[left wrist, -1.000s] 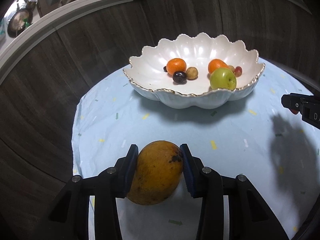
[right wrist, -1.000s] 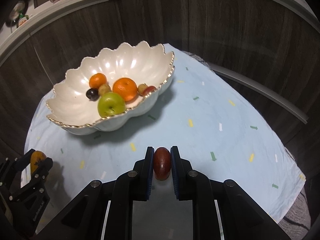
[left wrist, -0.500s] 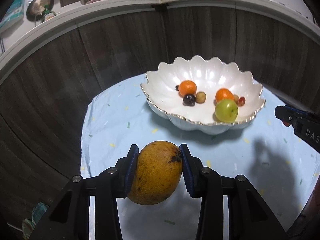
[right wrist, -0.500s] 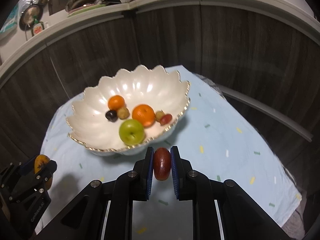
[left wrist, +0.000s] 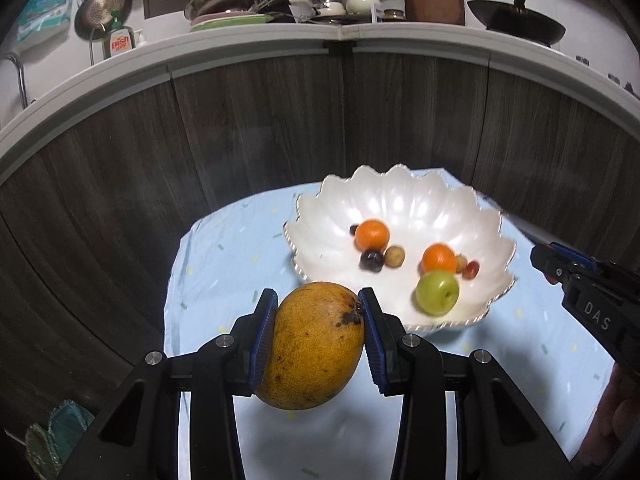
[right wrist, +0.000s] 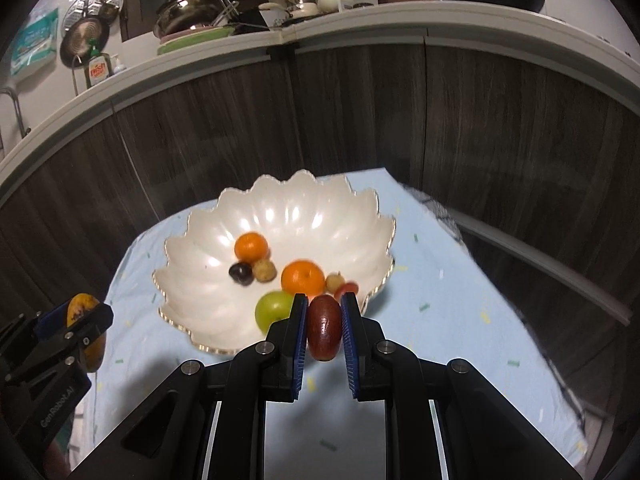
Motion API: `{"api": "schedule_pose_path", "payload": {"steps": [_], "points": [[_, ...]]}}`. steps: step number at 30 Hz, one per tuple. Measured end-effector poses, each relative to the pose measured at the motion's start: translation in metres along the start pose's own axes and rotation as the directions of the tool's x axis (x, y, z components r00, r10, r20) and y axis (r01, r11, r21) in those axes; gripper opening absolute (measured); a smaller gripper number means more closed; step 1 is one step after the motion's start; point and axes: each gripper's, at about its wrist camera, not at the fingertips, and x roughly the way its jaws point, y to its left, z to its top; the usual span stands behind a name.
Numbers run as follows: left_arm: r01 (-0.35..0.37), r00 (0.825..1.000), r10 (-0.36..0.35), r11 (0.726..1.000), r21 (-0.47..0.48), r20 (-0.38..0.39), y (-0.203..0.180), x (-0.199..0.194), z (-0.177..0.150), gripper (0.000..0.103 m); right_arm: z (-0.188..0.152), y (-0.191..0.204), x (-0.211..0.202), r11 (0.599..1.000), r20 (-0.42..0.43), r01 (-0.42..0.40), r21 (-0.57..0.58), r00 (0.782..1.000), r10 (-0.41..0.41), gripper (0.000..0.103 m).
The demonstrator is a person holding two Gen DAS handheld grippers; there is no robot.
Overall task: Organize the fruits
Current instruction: 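Lift and carry the mango over the bowl with the left tool while the right tool carries the date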
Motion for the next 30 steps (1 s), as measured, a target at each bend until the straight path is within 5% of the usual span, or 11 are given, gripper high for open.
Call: {"api": "schedule_pose_path", "payload": {"steps": [16,30], "points": [[0.024,0.999,-0.023,0.999,-0.037,0.033,-0.013,0.020,0.051,0.040,0.053,-0.006,0.022,0.998,0.047,-0.022,-0.057,0.999,0.024,0.018],[0.002,1.000,-0.002,0.998,-0.068,0.000,-0.017,0.065,0.061,0.040,0.072,-0.009,0.061,0.995,0.033,-0.014,-0.101,0.999,0.018,0.018]]}}
